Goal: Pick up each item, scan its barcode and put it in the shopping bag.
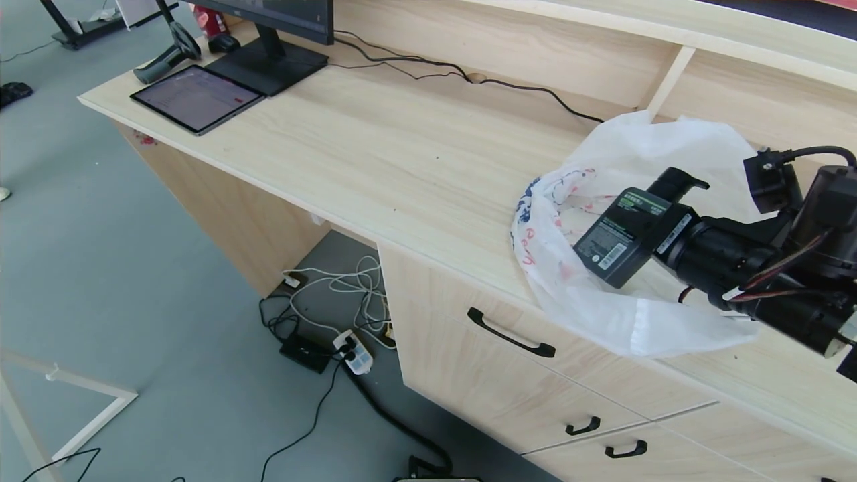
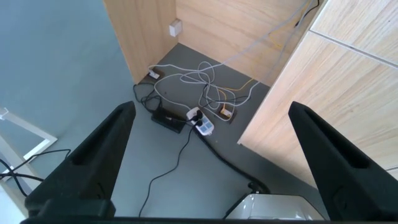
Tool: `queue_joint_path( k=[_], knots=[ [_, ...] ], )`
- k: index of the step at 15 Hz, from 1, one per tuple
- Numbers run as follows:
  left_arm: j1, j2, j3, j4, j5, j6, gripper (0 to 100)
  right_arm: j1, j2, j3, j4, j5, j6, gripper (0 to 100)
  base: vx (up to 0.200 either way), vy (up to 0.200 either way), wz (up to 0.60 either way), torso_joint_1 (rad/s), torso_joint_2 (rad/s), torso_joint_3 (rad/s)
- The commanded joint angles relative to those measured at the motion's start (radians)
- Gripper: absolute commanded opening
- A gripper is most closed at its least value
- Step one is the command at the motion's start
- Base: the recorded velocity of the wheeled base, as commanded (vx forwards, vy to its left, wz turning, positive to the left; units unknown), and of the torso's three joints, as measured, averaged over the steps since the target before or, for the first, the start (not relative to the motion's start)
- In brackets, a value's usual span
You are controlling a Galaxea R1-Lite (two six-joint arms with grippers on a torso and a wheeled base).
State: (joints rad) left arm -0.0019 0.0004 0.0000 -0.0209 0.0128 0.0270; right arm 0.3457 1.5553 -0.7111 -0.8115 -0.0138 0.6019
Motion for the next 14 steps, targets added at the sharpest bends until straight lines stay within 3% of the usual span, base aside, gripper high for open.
queue_joint_path(
  k=[1, 4, 14],
  knots=[
    [0.0, 0.0, 0.0, -0.001, 0.0, 0.002, 100, -0.008, 0.023, -0.045, 0.064, -0.002, 0.022, 0, 0.0, 0.0, 0.0, 0.0, 0.0, 0.0],
    [0.0, 0.0, 0.0, -0.002, 0.001, 0.004, 100, -0.025, 0.034, -0.163, 0.166, 0.0, 0.05, 0, 0.0, 0.0, 0.0, 0.0, 0.0, 0.0],
    [0.0, 0.0, 0.0, -0.005, 0.001, 0.016, 100, -0.068, 0.095, -0.171, 0.17, -0.003, 0.053, 0, 0.0, 0.0, 0.0, 0.0, 0.0, 0.0]
  ],
)
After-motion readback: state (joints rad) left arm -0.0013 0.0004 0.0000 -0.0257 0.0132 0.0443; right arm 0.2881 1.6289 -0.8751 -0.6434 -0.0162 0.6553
